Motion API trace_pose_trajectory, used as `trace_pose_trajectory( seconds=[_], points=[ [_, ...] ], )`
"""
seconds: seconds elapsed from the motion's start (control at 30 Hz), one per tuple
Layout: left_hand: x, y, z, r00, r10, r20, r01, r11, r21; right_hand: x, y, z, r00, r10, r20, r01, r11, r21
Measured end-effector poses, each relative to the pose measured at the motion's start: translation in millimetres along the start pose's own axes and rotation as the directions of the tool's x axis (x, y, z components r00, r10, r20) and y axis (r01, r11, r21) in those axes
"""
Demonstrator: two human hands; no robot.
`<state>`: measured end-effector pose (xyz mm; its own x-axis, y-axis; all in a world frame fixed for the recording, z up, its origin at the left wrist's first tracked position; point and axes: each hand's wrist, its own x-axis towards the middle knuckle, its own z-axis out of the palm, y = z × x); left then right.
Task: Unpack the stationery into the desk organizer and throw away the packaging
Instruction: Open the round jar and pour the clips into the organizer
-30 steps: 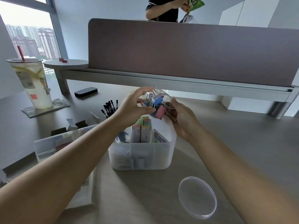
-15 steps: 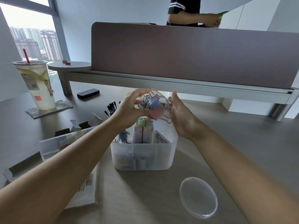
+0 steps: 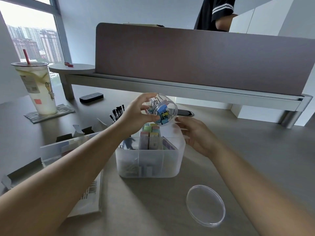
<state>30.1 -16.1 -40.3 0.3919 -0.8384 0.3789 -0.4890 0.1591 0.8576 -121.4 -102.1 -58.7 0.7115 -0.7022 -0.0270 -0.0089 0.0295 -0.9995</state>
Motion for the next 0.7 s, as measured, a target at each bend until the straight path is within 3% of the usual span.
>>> trace_pose_trajectory(
  seconds=[0.33, 0.7],
  points=[
    [-0.2, -2.4, 0.4, 0.999, -0.016, 0.028, 0.017, 1.0, -0.024, -3.6, 12.4, -10.9, 0.996, -0.019, 0.086, 0.017, 0.999, 0.028],
    [4.1, -4.6, 2.3, 0.999, 0.019, 0.048, -0.019, 1.0, -0.001, -0.6, 12.5, -14.1, 0.988, -0.077, 0.135, 0.089, 0.993, -0.081]
  ],
)
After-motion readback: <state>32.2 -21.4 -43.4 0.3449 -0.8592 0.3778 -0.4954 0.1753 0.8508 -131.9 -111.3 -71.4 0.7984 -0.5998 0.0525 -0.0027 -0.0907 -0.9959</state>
